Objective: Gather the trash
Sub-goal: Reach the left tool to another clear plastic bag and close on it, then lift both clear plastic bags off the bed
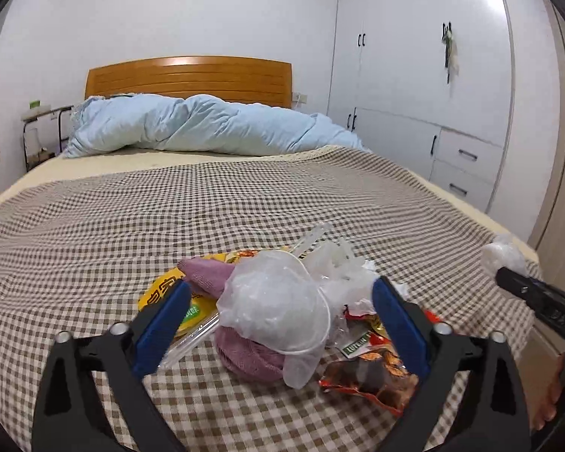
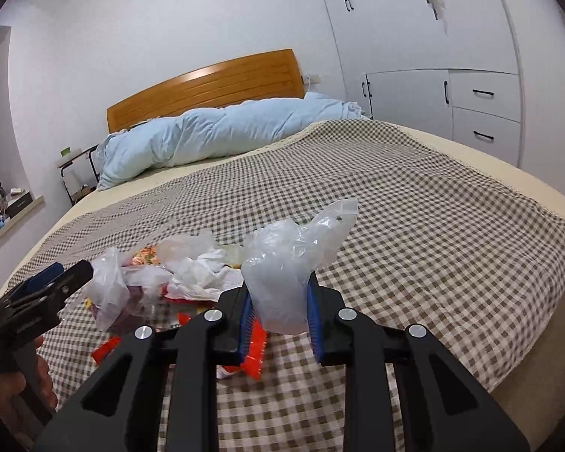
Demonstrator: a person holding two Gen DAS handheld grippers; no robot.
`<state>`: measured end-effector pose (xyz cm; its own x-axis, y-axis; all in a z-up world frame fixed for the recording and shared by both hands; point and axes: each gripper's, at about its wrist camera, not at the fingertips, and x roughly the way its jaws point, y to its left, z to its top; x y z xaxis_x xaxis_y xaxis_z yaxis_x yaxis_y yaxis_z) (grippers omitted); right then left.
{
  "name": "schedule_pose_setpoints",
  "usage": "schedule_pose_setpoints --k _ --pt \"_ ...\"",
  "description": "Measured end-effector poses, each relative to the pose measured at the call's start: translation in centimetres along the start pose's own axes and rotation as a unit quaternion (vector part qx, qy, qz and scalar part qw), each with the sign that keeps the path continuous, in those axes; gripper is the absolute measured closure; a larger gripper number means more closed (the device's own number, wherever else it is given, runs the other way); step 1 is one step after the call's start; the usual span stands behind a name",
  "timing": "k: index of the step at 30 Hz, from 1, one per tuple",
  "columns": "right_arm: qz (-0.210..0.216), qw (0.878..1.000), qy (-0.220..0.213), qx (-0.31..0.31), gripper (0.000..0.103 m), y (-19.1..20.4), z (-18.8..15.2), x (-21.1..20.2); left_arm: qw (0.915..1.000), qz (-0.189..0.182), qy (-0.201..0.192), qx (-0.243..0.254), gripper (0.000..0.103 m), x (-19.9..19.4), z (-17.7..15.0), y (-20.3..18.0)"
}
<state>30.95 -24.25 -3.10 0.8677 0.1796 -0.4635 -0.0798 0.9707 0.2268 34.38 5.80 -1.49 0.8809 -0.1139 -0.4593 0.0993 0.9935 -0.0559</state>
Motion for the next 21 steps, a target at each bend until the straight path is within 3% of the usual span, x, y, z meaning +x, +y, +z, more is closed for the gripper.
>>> schedule_pose_setpoints --k 8,21 --pt "-0.004 1.0 0.006 -0.002 0.079 -0.6 -0.1 -0.1 0.9986 0.033 0.039 -0.012 0.031 2.9 -0.8 -0.2" --pt "-0.004 1.0 0.006 -0.002 0.079 -0.7 -0.1 -0.1 0.9984 0.022 0.045 -0.027 0.06 3.0 -1.0 0.3"
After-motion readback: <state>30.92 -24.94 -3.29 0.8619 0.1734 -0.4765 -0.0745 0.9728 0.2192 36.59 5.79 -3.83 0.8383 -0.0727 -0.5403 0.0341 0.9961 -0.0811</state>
